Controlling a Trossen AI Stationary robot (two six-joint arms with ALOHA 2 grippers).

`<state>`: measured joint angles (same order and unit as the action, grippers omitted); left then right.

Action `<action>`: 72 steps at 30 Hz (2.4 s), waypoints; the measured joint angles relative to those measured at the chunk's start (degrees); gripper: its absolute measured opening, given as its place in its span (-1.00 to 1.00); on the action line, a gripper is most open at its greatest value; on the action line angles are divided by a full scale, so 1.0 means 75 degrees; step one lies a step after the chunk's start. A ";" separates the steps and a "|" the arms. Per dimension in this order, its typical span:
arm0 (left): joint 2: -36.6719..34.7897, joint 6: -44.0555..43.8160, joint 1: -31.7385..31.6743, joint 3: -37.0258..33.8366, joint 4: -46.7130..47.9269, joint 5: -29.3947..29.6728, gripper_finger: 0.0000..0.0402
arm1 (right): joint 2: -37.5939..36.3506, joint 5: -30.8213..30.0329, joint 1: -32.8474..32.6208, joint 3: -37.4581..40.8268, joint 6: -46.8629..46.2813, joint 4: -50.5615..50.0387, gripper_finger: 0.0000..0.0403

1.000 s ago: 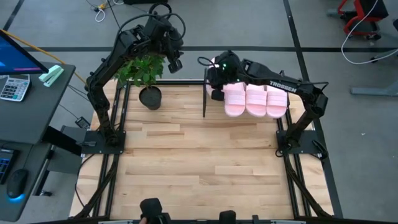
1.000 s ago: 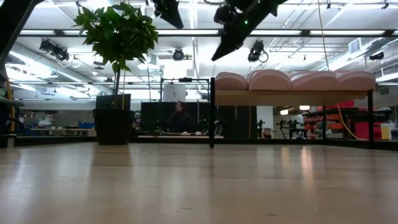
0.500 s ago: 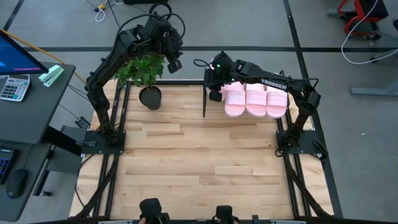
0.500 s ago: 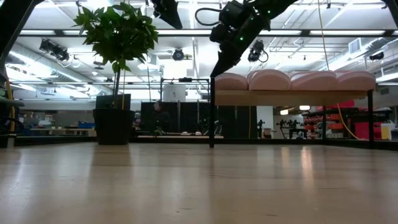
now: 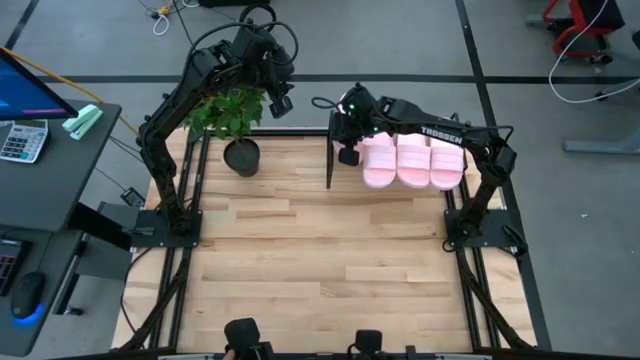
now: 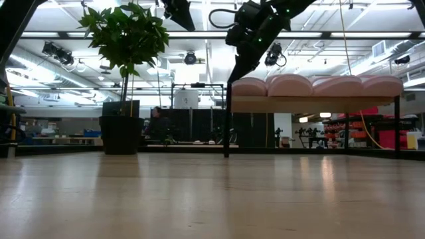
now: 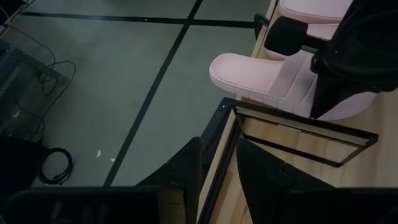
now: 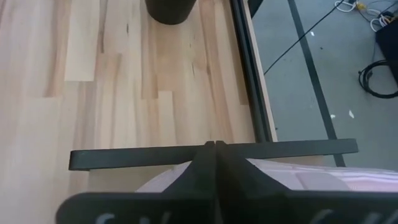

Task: Pick and place slides into the shelf
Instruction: Adjust the pink slides on the shelf

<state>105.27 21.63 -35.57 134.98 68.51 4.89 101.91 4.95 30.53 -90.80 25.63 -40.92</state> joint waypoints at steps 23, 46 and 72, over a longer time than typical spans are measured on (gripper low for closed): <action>0.0000 0.0003 0.0000 0.0002 -0.0015 0.0001 -0.47 | 0.0029 -0.0794 0.0014 0.0046 0.0202 -0.0911 -0.99; 0.0000 0.0009 -0.0014 0.0001 -0.0018 0.0000 -0.47 | 0.0012 -0.1729 -0.0506 -0.1195 0.0033 -0.1594 -0.42; 0.0000 0.0445 -0.0557 0.0000 0.0008 -0.0285 -0.47 | 0.0012 -0.3738 -0.1221 -0.0275 -0.0776 -0.2049 -0.30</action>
<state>105.27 24.97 -39.75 134.98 68.57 2.75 102.00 -23.08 21.37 -92.87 19.81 -56.29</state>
